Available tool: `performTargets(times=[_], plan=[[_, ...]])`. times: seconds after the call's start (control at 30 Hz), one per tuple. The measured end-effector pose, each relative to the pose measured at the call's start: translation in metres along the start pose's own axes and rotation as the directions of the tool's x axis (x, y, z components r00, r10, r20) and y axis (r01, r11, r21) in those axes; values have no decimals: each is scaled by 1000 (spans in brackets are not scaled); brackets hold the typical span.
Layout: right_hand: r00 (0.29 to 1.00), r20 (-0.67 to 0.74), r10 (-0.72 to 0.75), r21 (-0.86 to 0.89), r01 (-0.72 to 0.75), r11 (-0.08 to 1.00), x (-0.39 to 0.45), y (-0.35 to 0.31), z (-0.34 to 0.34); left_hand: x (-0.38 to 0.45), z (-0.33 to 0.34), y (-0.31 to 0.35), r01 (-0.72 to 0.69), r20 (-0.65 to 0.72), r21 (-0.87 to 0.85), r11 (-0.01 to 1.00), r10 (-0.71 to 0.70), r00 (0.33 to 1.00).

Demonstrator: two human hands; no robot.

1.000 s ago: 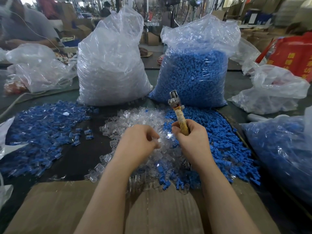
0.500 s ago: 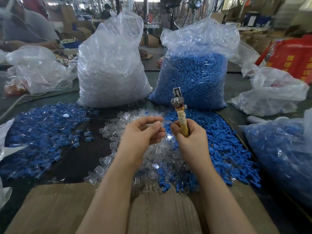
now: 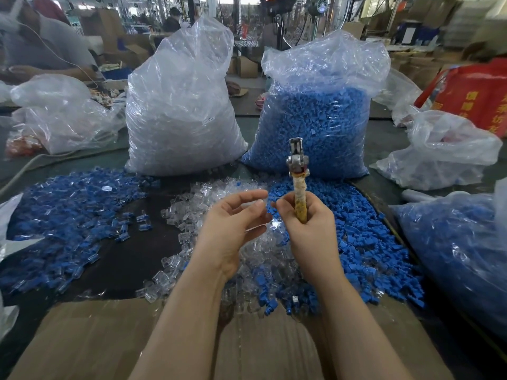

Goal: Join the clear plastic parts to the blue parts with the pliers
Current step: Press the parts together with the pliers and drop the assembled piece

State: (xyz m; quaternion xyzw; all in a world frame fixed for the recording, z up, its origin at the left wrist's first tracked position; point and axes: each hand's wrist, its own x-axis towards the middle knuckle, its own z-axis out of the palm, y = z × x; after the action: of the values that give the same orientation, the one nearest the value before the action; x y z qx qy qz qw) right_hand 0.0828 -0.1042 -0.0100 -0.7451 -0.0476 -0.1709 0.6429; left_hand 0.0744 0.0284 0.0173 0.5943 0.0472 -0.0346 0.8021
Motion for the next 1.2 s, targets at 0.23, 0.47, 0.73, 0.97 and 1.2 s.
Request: performTargets(times=[0.23,0.47,0.73,0.97,1.2], plan=[[998,-14,-61,129,62,990,0,-1,0,0,3,0,17,5,8,1000,-17,1000],[996,27,-82,90,79,993,0,0,1,1,8,-1,25,-47,-55,998,-28,998],[997,20,-70,49,69,996,0,-1,1,1,14,-6,-71,-147,-108,992,55,988],[995,-46,-90,-41,88,995,0,0,1,-1,19,-9,-141,-201,-146,979,110,973],[988,-87,-127,-142,114,983,-2,0,1,-2,20,-8,-238,-279,70,969,248,928]])
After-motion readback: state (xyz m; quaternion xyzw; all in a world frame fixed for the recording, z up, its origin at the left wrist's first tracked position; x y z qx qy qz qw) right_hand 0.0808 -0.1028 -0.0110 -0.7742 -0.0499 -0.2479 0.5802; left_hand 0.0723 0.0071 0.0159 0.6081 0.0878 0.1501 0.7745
